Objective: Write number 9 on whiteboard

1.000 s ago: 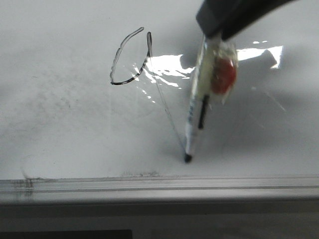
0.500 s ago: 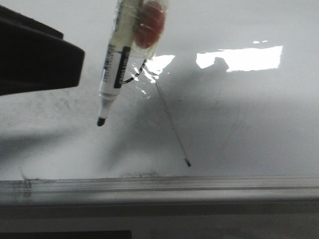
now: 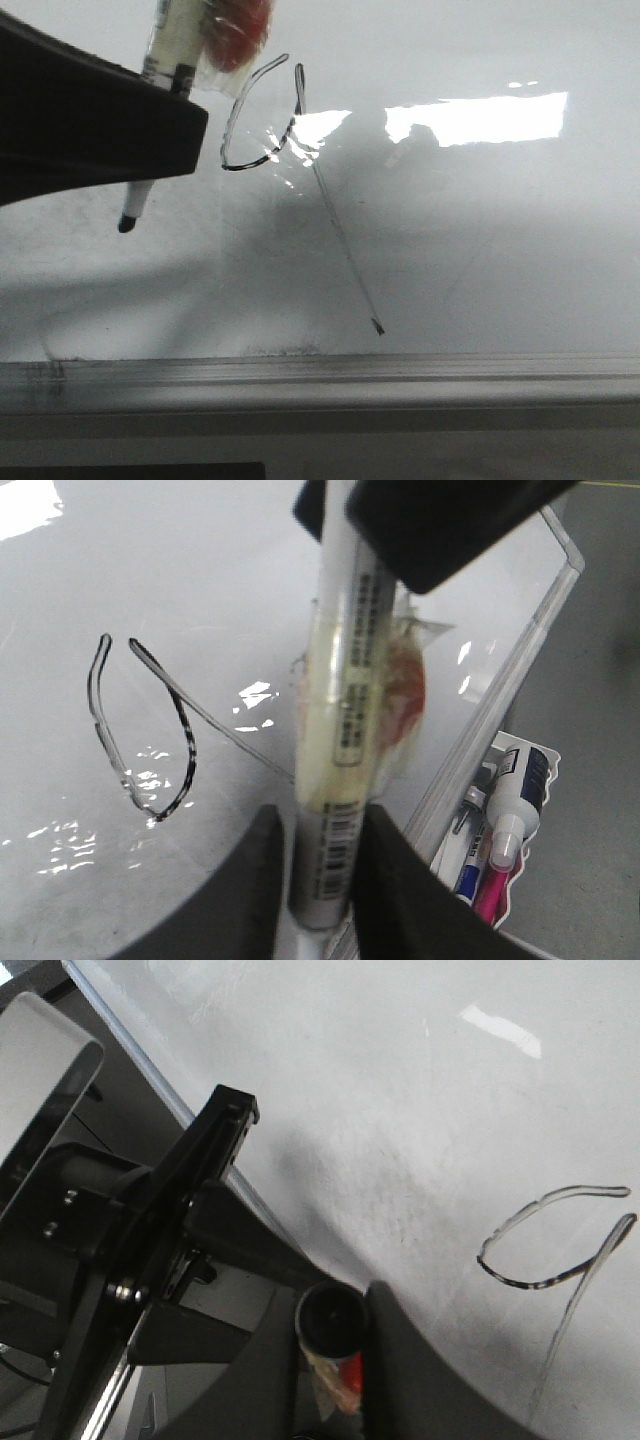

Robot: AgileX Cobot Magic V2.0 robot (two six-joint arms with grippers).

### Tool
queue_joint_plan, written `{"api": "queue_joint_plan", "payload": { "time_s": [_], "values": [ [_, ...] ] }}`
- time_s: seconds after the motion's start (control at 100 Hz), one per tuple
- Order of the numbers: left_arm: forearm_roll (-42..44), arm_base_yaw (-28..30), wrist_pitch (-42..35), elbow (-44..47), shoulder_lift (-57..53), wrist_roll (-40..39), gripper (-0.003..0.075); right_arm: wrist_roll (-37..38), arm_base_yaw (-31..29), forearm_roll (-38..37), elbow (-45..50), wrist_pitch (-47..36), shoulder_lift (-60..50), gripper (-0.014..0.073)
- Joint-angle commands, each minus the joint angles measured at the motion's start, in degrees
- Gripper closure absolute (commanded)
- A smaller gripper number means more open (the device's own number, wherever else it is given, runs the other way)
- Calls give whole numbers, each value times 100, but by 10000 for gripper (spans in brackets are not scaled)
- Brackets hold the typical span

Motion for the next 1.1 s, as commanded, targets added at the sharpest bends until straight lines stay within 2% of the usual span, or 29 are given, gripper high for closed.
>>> {"api": "queue_joint_plan", "payload": {
  "time_s": [0.0,0.06,0.11,0.18,0.23,0.28,0.31,0.39,0.46,0.56,1.09],
  "values": [
    [-77,-30,-466,-176,-31,-70,739,-94,-6,41,-189,-346,-71,635],
    [-92,-30,-466,-176,-31,-80,741,-222,-6,41,-179,-297,-71,620],
    [-275,-30,-466,-176,-31,-80,741,-246,-6,41,-179,-195,-71,554],
    [-835,-30,-476,-176,-88,-80,741,-209,-6,41,-179,-108,-71,386],
    [-1231,-11,-476,-176,-115,-80,741,-43,-42,41,-179,-109,-71,232],
    [-1647,56,-476,-176,-115,-80,741,-28,-54,41,-179,-109,-71,133],
    [-1987,107,-476,-176,-115,-80,741,-28,-54,41,-179,-109,-71,108],
    [-3218,301,-458,-176,-115,-57,741,-28,-54,41,-179,-109,-82,126],
    [-3626,500,-357,-176,-71,3,741,-28,-54,41,-179,-60,-82,164],
    [-3674,770,-122,-176,2,3,741,-28,-54,53,-179,34,-82,199],
    [-3624,1700,867,-166,96,16,741,-28,-43,101,-179,101,-82,198]
  ]
}}
